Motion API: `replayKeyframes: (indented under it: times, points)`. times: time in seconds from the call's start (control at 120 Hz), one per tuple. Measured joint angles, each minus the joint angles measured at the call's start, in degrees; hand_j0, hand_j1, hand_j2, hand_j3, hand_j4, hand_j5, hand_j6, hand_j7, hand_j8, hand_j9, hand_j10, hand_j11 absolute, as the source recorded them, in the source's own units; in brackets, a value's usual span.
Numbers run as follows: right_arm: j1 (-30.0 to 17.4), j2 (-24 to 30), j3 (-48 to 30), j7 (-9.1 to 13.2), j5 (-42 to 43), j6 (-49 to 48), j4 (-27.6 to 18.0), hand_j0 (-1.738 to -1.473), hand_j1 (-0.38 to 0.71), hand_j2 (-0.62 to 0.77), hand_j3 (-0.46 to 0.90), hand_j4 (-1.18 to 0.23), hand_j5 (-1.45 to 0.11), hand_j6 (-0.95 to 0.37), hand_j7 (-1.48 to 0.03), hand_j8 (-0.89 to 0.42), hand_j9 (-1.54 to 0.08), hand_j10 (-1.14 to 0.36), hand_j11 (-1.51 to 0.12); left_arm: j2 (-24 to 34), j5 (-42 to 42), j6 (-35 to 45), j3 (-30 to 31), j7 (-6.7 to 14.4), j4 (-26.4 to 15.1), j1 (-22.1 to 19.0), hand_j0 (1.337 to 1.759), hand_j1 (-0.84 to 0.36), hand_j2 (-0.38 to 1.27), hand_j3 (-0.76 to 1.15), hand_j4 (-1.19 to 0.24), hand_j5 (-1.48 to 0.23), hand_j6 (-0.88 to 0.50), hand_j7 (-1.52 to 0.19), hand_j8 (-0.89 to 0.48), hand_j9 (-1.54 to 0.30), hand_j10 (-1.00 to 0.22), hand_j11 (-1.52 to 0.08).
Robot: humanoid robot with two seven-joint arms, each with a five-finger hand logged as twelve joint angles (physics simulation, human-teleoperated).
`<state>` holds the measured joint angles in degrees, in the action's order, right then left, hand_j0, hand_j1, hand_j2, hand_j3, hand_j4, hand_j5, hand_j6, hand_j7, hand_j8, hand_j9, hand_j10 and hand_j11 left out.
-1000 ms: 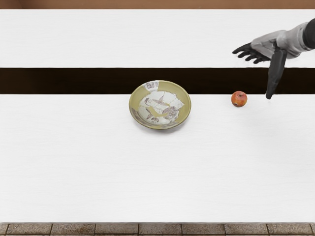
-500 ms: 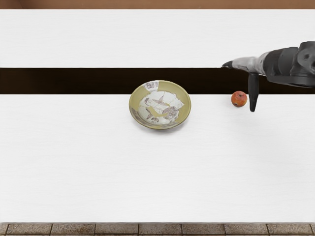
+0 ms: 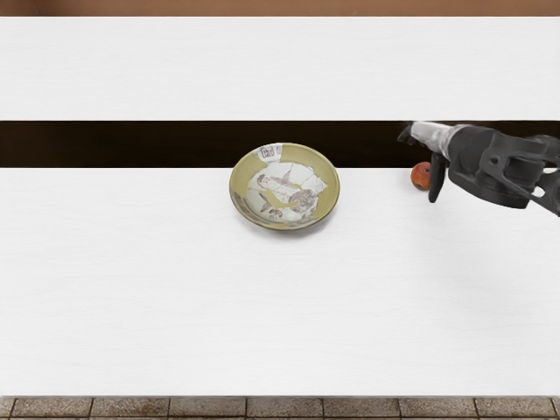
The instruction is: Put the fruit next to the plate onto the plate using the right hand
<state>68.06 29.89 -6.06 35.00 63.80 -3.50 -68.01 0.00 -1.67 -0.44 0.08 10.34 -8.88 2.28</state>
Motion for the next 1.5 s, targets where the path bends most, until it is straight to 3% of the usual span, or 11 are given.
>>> replayKeyframes:
  times: [0.258, 0.6, 1.067, 1.5]
  points:
    - [0.0, -2.0, 4.5, 0.0, 0.1, 4.1, 2.2, -1.658, -0.06, -0.05, 0.0, -0.24, -0.31, -0.24, -0.31, -0.24, -0.31, -0.24, -0.31, 0.0, 0.0, 0.0, 0.0, 0.0, 0.0, 0.0, 1.658, 0.35, 0.0, 0.0, 0.0, 0.0, 0.0, 0.0, 0.0, 0.0, 0.0, 0.0]
    - [-0.1, -5.1, 6.6, 0.0, 0.1, 6.6, 8.5, -1.658, -0.04, -0.05, 0.0, -0.26, -0.34, -0.27, -0.34, -0.26, -0.34, -0.26, -0.34, 0.0, 0.0, 0.0, 0.0, 0.0, 0.0, 0.0, 1.658, 0.35, 0.0, 0.0, 0.0, 0.0, 0.0, 0.0, 0.0, 0.0, 0.0, 0.0]
    - [-1.1, -7.8, 7.9, 0.0, 0.1, 8.4, 9.8, -1.658, 0.0, -0.06, 0.0, -0.29, -0.38, -0.29, -0.38, -0.29, -0.38, -0.29, -0.38, 0.0, 0.0, 0.0, 0.0, 0.0, 0.0, 0.0, 1.658, 0.35, 0.0, 0.0, 0.0, 0.0, 0.0, 0.0, 0.0, 0.0, 0.0, 0.0]
    - [-1.9, -7.8, 7.8, 0.0, -0.5, 9.0, 10.0, -1.658, 0.2, -0.09, 0.0, -0.47, -0.59, -0.47, -0.6, -0.37, -0.6, -0.46, -0.6, 0.0, 0.0, 0.0, 0.0, 0.0, 0.0, 0.0, 1.658, 0.35, 0.0, 0.0, 0.0, 0.0, 0.0, 0.0, 0.0, 0.0, 0.0, 0.0]
